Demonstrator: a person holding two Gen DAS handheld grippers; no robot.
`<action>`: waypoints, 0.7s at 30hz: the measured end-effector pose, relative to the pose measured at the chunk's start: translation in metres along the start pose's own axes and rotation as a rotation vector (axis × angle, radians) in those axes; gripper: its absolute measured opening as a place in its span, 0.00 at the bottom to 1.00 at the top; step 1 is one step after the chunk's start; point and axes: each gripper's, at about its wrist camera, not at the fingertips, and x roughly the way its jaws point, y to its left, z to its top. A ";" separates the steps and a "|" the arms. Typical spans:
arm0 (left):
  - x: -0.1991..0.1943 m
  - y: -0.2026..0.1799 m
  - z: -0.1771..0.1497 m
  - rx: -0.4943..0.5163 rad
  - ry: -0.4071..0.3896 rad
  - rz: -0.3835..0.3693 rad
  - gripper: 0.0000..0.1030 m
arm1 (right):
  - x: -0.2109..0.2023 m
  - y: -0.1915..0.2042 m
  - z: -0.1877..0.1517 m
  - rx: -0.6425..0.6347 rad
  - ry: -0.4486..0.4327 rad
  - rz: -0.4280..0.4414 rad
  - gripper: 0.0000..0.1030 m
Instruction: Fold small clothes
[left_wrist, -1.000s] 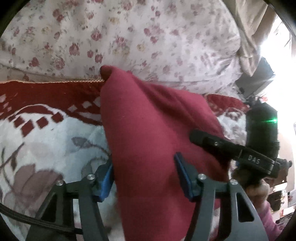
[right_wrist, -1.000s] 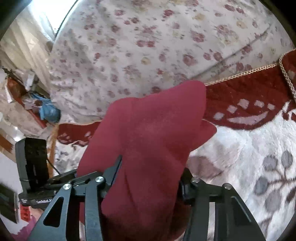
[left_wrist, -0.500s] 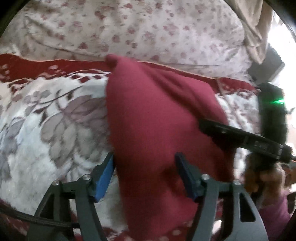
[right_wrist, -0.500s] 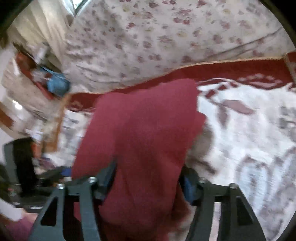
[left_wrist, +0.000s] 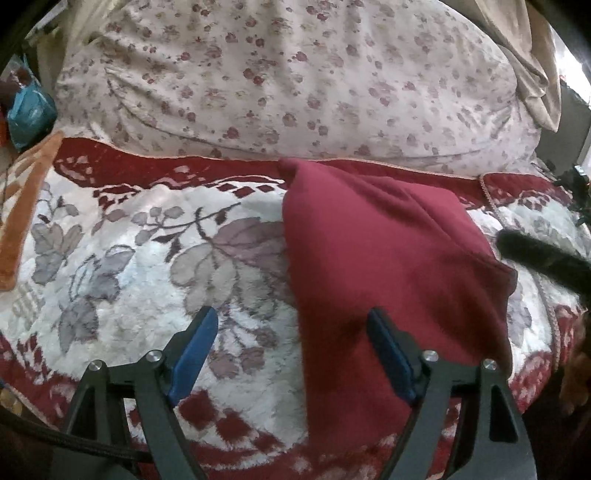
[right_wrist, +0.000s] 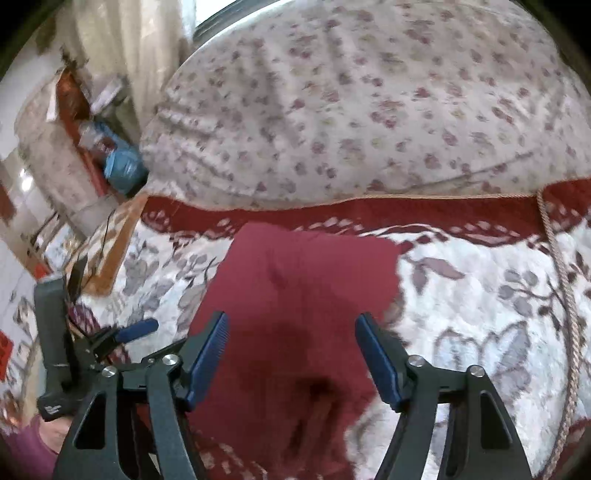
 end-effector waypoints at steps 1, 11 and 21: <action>-0.002 0.000 -0.001 0.005 -0.006 0.018 0.79 | 0.006 0.007 0.000 -0.018 0.011 -0.004 0.64; -0.020 -0.003 -0.003 -0.007 -0.056 0.082 0.79 | 0.039 0.018 -0.028 -0.186 0.117 -0.259 0.55; -0.050 -0.013 0.002 -0.036 -0.129 0.081 0.83 | -0.009 0.021 -0.036 -0.085 0.059 -0.253 0.69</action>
